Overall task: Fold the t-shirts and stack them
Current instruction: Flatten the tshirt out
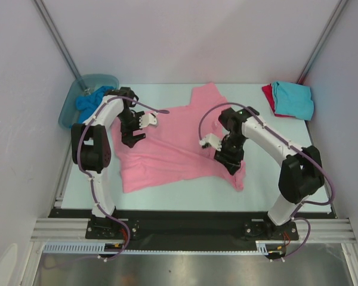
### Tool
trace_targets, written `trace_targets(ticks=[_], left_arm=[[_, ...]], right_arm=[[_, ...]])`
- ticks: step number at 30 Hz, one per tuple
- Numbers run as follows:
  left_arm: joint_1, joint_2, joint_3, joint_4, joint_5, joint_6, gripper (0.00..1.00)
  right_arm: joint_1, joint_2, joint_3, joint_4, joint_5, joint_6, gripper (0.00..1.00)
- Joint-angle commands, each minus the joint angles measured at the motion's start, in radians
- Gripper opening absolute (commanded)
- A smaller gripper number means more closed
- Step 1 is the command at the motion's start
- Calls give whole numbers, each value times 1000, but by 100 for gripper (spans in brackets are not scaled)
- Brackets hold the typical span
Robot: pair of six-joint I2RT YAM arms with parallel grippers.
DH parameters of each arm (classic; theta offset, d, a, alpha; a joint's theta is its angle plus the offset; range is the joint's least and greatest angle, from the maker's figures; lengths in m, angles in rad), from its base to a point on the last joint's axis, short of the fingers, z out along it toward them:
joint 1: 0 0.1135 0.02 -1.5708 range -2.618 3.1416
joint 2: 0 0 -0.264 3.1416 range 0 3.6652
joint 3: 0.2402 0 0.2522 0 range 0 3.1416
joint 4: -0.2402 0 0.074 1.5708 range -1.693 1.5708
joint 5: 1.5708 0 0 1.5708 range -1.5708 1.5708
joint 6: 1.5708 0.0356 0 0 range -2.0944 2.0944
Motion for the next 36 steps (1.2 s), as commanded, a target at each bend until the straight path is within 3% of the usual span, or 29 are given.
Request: trace_targets(ticks=[1, 5, 9, 15, 20, 33, 35, 36], left_arm=[[-7, -6, 41, -16, 6, 10, 100], [-15, 0, 71, -19, 8, -5, 100], [-18, 6, 81, -18, 11, -10, 100], [-22, 21, 78, -18, 2, -34, 100], [-25, 9, 61, -16, 5, -69, 100], [-27, -26, 38, -15, -24, -105, 100], [-28, -22, 50, -15, -26, -106, 100], [-31, -20, 50, -13, -24, -105, 100]], right_arm=[[-1, 25, 226, -91, -80, 57, 50], [-30, 111, 418, -18, -53, 123, 56], [-187, 296, 553, 67, -26, 196, 52], [-287, 500, 642, 105, -77, 230, 52], [-304, 576, 641, 167, -154, 229, 53], [-333, 564, 464, 345, -240, 266, 62], [-337, 554, 438, 365, -237, 275, 55], [-337, 553, 435, 368, -240, 276, 42]])
